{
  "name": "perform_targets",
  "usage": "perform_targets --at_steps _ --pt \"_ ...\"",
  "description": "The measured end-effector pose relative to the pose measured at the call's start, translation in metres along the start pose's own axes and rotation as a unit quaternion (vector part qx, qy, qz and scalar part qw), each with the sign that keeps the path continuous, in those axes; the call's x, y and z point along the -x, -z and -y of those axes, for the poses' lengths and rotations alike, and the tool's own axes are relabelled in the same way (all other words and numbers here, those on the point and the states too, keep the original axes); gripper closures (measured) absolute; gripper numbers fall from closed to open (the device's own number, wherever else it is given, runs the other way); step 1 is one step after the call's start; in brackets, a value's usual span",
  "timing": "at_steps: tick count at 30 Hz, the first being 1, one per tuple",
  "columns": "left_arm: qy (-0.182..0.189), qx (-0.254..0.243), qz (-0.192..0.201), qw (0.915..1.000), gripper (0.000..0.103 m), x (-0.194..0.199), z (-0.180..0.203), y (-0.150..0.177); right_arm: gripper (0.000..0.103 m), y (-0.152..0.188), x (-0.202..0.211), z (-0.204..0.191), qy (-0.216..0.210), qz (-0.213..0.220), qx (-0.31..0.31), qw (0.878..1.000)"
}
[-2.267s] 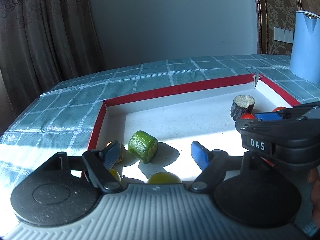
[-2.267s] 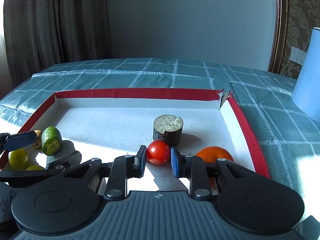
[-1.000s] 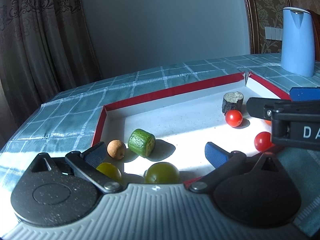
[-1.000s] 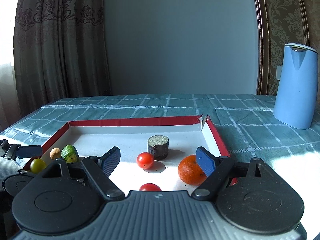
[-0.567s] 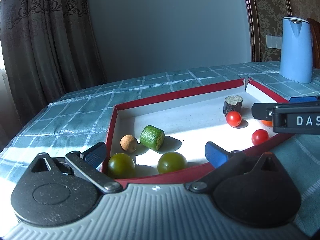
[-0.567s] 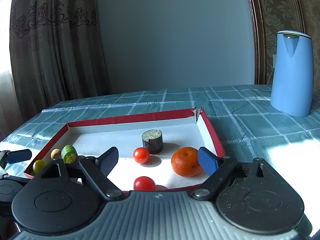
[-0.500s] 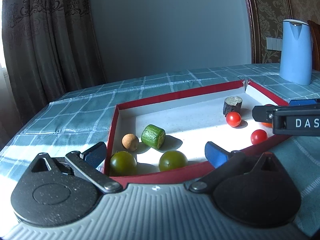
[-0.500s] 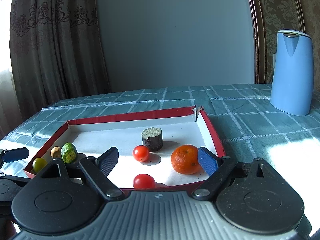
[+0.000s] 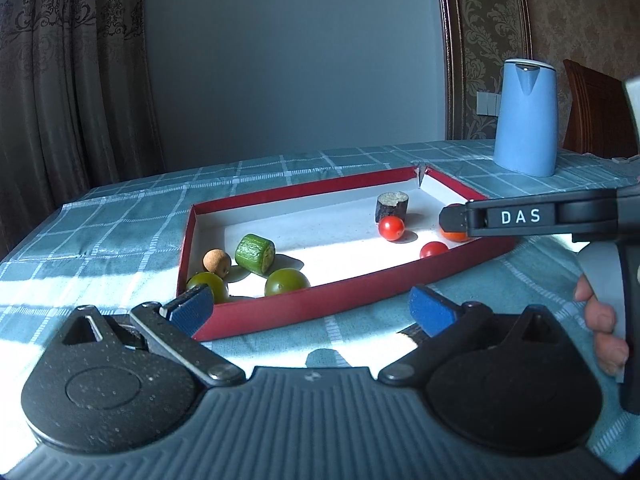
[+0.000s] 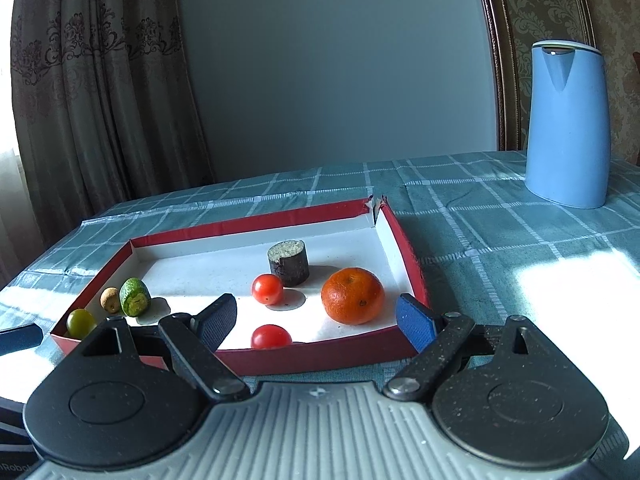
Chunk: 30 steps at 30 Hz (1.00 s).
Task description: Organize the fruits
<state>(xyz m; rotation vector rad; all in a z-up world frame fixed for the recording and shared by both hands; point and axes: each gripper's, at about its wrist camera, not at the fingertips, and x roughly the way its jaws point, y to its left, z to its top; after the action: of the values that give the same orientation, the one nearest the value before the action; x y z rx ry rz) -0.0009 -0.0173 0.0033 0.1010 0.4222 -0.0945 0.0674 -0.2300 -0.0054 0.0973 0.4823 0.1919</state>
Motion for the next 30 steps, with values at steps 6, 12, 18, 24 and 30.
perform_targets --at_steps 6,12,18,24,30 --pt "0.022 -0.027 -0.011 0.9994 0.0 -0.003 0.015 0.0 0.016 0.001 -0.002 -0.003 0.006 -0.001 0.011 1.0" --pt "0.03 -0.034 -0.033 0.9984 0.0 -0.012 0.025 0.0 0.016 -0.001 -0.003 0.001 0.008 -0.001 0.0 1.0" --pt "0.04 -0.042 -0.053 0.9969 0.0 -0.017 0.027 0.002 0.016 -0.001 -0.003 0.001 0.009 -0.001 -0.001 1.0" --pt "-0.023 -0.048 -0.095 0.994 0.0 -0.027 0.022 0.007 0.015 -0.001 -0.004 0.0 0.005 -0.002 0.001 1.0" --pt "-0.055 -0.038 -0.077 0.9948 0.0 -0.02 0.01 0.008 0.013 -0.001 -0.003 -0.002 -0.006 -0.006 0.005 1.0"
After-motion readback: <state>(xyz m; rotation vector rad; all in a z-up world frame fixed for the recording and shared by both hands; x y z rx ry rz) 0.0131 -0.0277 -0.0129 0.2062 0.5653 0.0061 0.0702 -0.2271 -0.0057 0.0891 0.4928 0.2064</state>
